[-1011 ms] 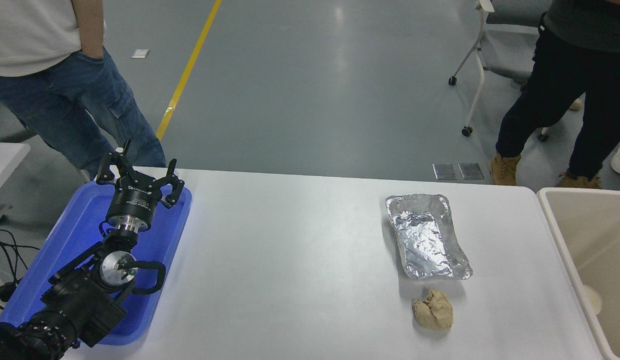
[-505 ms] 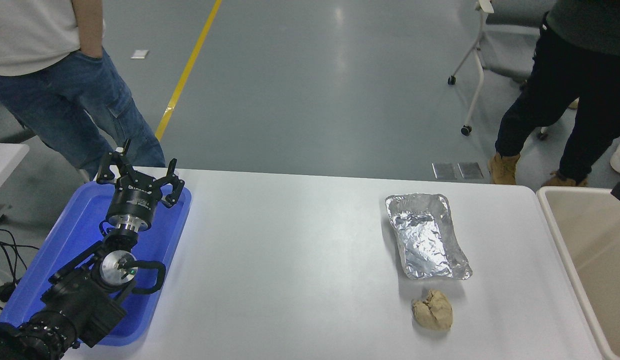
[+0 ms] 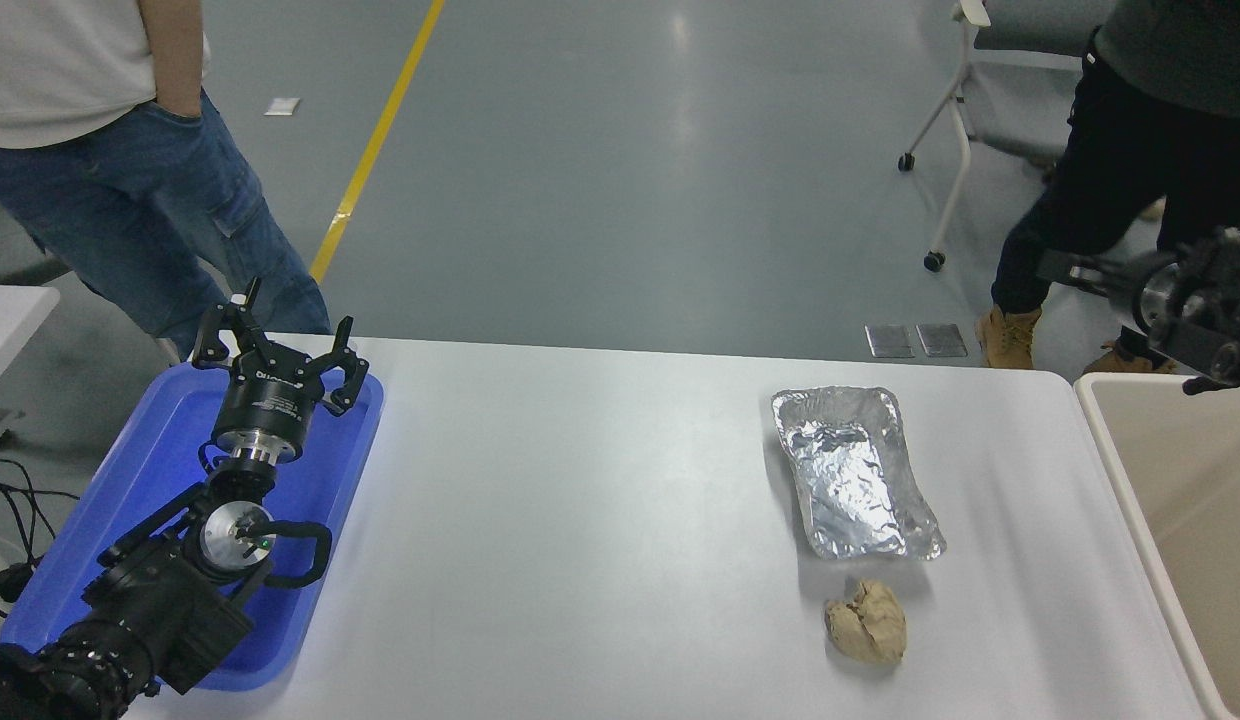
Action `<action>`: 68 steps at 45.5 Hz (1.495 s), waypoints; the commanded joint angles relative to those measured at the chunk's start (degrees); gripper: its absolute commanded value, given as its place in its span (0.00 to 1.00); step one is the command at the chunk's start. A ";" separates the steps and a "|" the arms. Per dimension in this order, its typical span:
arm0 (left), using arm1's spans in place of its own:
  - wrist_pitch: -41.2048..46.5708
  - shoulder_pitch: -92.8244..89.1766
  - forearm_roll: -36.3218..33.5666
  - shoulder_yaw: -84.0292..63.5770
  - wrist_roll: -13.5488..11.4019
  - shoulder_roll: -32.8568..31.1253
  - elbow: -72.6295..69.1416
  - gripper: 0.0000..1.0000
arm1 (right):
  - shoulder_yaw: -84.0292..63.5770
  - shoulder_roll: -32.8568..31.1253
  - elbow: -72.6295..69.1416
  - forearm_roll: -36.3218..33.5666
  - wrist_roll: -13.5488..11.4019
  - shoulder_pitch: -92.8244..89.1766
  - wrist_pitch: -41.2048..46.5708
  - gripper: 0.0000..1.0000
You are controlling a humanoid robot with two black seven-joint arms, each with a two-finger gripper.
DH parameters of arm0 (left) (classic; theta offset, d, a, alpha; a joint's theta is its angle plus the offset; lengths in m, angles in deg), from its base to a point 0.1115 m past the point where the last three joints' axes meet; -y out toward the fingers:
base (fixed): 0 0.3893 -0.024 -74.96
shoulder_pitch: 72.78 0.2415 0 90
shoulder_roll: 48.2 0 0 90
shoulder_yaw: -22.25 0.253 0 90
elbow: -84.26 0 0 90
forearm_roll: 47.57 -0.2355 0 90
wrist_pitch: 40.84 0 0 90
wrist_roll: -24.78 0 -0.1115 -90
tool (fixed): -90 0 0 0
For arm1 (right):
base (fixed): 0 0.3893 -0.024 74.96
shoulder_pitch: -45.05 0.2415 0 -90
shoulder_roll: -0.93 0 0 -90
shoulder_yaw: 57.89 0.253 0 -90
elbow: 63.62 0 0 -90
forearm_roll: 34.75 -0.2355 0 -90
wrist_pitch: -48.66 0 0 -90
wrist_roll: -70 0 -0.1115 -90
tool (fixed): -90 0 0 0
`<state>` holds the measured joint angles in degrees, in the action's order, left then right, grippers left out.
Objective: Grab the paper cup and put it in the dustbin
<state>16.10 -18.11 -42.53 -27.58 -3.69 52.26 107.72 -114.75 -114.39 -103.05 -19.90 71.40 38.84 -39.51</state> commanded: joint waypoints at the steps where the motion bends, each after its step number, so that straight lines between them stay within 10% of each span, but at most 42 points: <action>1: 0.01 0.00 0.06 0.00 -0.01 0.00 0.00 1.00 | -1.41 -1.05 -12.75 -0.08 0.00 10.15 6.69 1.00; 35: 0.01 0.00 0.06 0.00 -0.01 0.00 0.00 1.00 | -11.08 -8.09 -41.15 0.09 -0.17 47.06 43.17 1.00; 68: 0.01 0.09 -0.03 0.00 -0.01 0.00 0.00 1.00 | -10.82 -7.56 -42.65 0.09 -0.26 51.29 43.17 1.00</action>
<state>16.12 -18.04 -42.51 -27.58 -3.71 52.26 107.73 -125.55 -121.90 -145.44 -19.81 71.16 89.50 3.26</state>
